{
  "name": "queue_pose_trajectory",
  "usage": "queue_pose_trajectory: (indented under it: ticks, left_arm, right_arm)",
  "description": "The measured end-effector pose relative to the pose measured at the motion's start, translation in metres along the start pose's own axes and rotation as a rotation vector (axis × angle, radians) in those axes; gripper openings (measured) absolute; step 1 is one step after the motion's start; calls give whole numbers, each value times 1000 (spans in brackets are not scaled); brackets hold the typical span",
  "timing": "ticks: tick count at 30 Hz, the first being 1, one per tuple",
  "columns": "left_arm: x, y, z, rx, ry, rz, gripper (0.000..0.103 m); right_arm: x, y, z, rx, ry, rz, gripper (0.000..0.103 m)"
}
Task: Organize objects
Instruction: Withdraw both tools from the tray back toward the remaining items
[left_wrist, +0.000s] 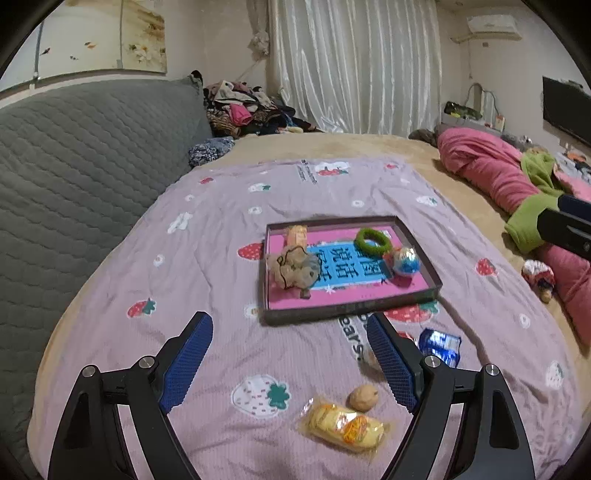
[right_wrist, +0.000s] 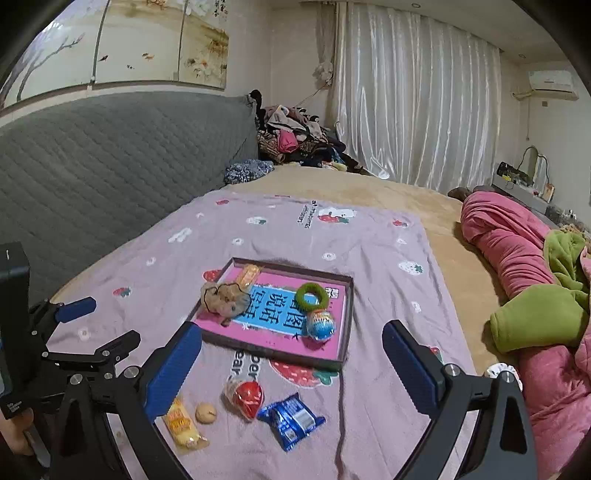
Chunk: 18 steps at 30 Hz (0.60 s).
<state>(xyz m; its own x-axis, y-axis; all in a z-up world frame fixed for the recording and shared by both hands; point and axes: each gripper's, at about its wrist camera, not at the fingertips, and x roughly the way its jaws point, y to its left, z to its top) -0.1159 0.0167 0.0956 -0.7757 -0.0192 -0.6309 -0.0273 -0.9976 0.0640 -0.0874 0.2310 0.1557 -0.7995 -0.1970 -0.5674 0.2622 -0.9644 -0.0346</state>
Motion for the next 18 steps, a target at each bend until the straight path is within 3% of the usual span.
queue_pose_trajectory:
  ticks: [18]
  left_arm:
    - [12, -22, -48, 67, 104, -2, 86]
  right_arm:
    - [1, 9, -42, -63, 85, -4, 99]
